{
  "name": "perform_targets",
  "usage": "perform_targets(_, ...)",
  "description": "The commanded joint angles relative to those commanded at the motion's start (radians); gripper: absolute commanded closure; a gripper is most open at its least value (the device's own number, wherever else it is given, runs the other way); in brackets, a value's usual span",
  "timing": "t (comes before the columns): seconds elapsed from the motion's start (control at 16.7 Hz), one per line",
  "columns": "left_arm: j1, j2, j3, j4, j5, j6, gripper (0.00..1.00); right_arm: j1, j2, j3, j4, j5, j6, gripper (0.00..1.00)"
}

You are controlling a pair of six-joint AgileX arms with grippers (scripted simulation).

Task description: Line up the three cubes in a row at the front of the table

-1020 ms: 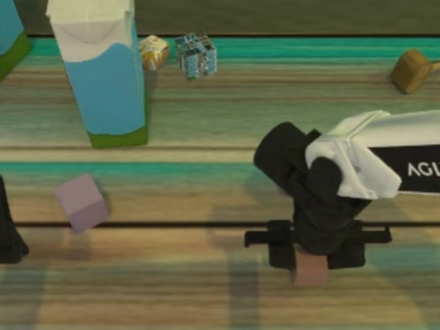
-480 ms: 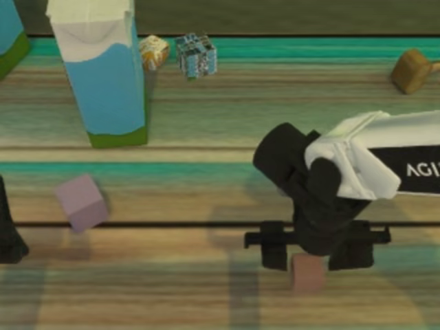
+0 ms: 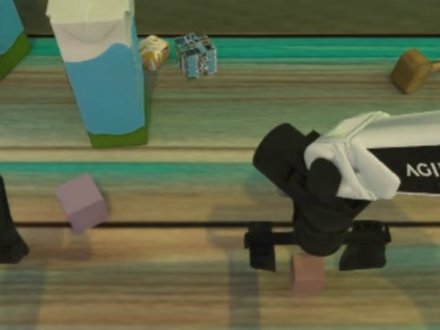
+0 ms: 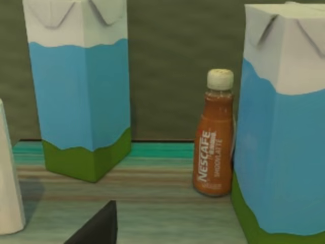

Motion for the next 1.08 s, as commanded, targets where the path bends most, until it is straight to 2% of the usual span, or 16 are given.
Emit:
perform_targets(0.24, 0.0, 0.0, 0.0, 0.0, 0.0, 0.0, 0.0, 0.002, -0.007, 0.014, -0.018, 0.0, 0.0, 0.0)
perform_targets(0.66, 0.0, 0.0, 0.0, 0.0, 0.0, 0.0, 0.0, 0.012, -0.106, 0.144, -0.254, 0.0, 0.003, 0.0)
perform_targets(1.08, -0.002, 0.009, 0.009, -0.006, 0.0, 0.005, 0.0, 0.009, -0.121, 0.141, -0.257, -0.001, -0.002, 0.0)
